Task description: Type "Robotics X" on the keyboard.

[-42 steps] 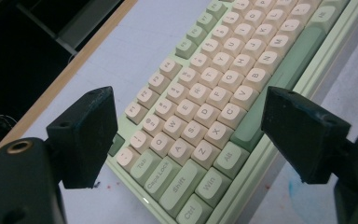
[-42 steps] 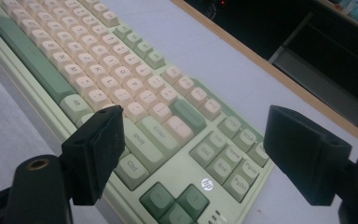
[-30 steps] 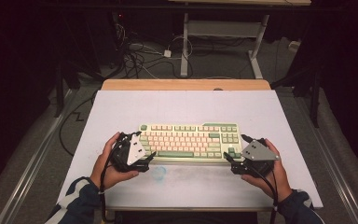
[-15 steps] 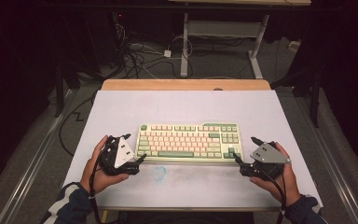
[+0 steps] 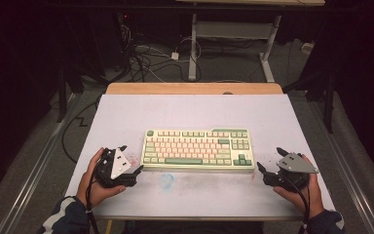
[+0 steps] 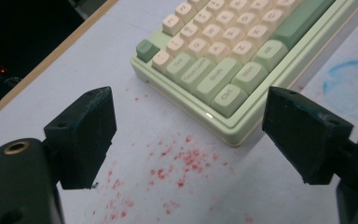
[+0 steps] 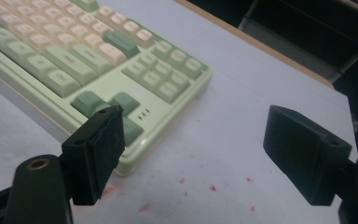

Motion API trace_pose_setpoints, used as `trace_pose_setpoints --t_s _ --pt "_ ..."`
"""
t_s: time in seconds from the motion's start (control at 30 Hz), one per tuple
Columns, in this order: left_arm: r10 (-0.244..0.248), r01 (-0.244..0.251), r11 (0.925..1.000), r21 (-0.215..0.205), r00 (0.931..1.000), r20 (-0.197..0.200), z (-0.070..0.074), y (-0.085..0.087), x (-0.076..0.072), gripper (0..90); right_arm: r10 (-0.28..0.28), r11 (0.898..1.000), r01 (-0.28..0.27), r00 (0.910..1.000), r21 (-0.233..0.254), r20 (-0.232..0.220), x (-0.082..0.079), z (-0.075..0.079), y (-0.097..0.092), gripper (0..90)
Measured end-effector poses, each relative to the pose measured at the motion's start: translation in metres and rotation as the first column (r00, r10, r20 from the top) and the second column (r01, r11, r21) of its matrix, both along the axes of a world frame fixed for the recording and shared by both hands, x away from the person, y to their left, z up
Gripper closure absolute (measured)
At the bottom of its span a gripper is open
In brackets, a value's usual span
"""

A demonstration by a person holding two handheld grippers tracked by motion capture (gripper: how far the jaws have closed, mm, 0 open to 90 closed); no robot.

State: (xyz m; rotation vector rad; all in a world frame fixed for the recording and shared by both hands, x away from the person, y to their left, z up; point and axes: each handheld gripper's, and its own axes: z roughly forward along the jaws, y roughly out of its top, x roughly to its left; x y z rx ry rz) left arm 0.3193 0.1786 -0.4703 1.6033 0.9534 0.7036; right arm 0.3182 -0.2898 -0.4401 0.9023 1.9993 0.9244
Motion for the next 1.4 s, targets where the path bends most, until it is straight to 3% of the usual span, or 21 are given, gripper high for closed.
trace_pose_setpoints --t_s 0.17,0.3,0.8,1.4 --pt "0.016 -0.016 0.9998 -0.014 0.9995 -0.026 -0.008 0.002 -0.003 16.3 -0.037 0.999 0.038 0.9987 0.021 -0.035 -0.004 -0.014 -0.011 21.5" --pt "0.009 -0.009 0.9999 0.008 0.9993 -0.036 -0.012 0.000 -0.006 16.3 -0.034 0.999 0.035 0.9979 0.022 -0.054 -0.008 -0.020 -0.014 21.5" --pt "-0.004 0.005 0.9999 0.012 0.9991 -0.043 -0.014 -0.001 -0.008 16.3 -0.032 0.999 0.033 0.9993 0.004 -0.020 -0.013 -0.016 -0.009 21.5" --pt "-0.002 0.004 0.9996 0.026 0.9980 -0.063 -0.015 0.000 -0.005 16.3 -0.033 0.999 0.033 0.9991 0.008 -0.027 -0.012 -0.017 -0.010 21.5"
